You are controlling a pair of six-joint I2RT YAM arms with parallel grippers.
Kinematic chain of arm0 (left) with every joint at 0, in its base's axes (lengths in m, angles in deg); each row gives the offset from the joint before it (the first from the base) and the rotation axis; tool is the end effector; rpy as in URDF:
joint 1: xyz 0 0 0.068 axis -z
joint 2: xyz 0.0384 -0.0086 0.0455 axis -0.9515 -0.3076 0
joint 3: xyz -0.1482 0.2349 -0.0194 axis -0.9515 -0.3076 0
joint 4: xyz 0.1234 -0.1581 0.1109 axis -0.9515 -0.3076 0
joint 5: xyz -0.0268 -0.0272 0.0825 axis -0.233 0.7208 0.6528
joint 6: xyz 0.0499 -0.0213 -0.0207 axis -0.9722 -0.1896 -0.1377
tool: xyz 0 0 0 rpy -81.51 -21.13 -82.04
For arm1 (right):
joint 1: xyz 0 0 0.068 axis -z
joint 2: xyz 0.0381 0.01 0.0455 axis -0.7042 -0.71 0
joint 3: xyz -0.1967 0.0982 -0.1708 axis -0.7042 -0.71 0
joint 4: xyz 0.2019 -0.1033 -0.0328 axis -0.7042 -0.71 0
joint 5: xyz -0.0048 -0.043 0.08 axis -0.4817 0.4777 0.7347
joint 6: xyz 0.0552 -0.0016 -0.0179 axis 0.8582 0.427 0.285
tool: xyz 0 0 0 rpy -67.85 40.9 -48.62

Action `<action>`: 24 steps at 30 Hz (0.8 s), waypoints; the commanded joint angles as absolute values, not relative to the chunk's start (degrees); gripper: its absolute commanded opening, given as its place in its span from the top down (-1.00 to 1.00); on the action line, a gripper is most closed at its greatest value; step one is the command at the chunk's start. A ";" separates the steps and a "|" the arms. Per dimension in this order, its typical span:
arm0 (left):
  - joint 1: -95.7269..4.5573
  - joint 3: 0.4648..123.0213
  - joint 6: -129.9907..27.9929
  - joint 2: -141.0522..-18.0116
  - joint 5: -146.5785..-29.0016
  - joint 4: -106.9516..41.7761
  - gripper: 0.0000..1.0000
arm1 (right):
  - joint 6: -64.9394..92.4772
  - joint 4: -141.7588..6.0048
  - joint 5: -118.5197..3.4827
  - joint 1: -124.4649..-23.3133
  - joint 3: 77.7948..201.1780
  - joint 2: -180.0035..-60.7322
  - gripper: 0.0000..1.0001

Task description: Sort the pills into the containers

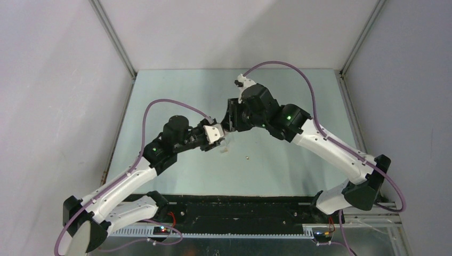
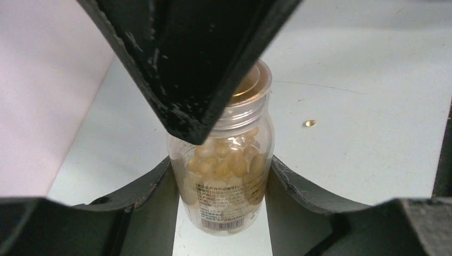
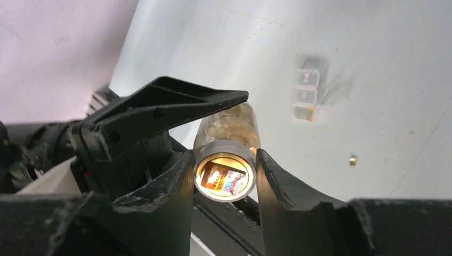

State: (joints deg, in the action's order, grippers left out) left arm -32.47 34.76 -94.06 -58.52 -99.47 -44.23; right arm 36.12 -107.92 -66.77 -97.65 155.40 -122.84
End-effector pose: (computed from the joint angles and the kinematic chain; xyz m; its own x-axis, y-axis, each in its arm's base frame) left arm 0.1352 -0.1302 0.3221 0.2320 0.4453 -0.8648 0.8526 0.3349 0.4011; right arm 0.1740 0.2281 0.4079 -0.6657 -0.0724 -0.7427 -0.5250 0.7528 0.3972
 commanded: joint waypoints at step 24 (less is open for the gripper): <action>-31.50 34.58 -93.60 -57.00 -99.95 -37.79 1.00 | 23.82 -97.03 -54.42 -90.91 146.21 -113.35 -0.74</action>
State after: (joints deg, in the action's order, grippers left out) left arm -31.70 34.30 -94.04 -57.90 -99.36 -40.21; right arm 30.94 -97.56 -61.50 -90.43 145.39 -114.44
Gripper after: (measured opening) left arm 0.562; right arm 0.863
